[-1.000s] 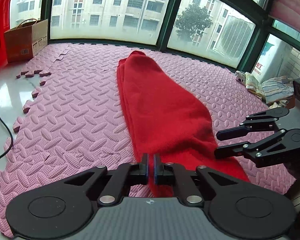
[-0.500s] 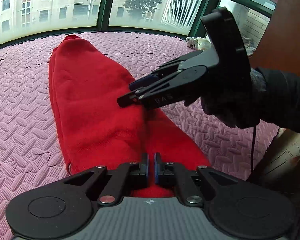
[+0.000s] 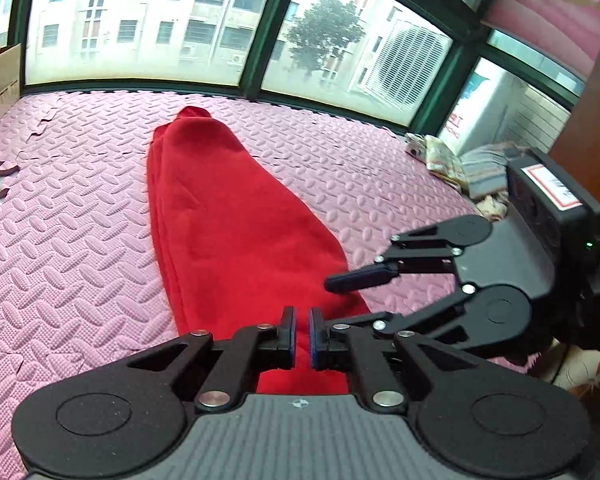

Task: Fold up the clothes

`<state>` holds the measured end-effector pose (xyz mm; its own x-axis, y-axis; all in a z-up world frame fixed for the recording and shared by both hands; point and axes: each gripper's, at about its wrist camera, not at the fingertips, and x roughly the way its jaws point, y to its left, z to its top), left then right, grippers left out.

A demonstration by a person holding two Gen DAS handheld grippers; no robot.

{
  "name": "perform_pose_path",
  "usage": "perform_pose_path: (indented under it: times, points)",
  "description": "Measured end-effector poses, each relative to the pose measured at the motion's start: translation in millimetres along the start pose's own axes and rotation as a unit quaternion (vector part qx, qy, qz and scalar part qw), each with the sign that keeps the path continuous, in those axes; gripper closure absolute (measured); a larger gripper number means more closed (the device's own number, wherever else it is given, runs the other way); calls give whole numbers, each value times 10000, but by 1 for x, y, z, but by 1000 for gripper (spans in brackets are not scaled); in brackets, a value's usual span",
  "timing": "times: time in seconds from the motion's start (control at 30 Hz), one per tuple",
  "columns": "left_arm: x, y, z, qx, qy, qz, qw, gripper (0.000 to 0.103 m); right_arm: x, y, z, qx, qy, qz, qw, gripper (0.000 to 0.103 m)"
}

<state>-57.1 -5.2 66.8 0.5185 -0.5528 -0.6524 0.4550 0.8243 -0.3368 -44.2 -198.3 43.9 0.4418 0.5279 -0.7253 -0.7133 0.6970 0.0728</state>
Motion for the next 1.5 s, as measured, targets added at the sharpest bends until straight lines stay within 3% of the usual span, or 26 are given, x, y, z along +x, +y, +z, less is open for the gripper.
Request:
perform_pose_path:
  times: [0.23,0.37,0.57,0.83,0.87,0.9,0.93,1.0,1.27,1.5]
  points:
    - [29,14,-1,-329,206,278,9989,96,9,-56,53,264,-345,-365,9984,62]
    - [31,16,-6,-396,306,322,9982,96,48,-92,91,502,-340,-525,9968,62]
    - [35,17,-7,-446,309,357,9979,96,114,-129,135,1221,-393,-426,9908,62]
    - [37,17,-8,-483,302,331,9978,95,168,-148,139,2064,-371,-787,9746,64]
    - [37,17,-8,-482,301,323,9979,95,170,-147,138,2037,-380,-857,9745,69]
    - [37,16,-8,-486,298,316,9979,95,170,-145,137,1970,-399,-942,9750,83]
    - [37,16,-8,-491,295,310,9979,95,169,-144,137,1900,-426,-993,9758,91]
    - [36,16,-8,-494,283,297,9979,95,162,-142,138,1784,-526,-992,9775,98]
    - [34,18,-9,-555,266,227,9978,94,139,-126,148,1655,-1018,-661,9787,99]
    - [35,21,-9,-631,282,206,9974,94,181,-140,140,1854,-563,-476,9799,96]
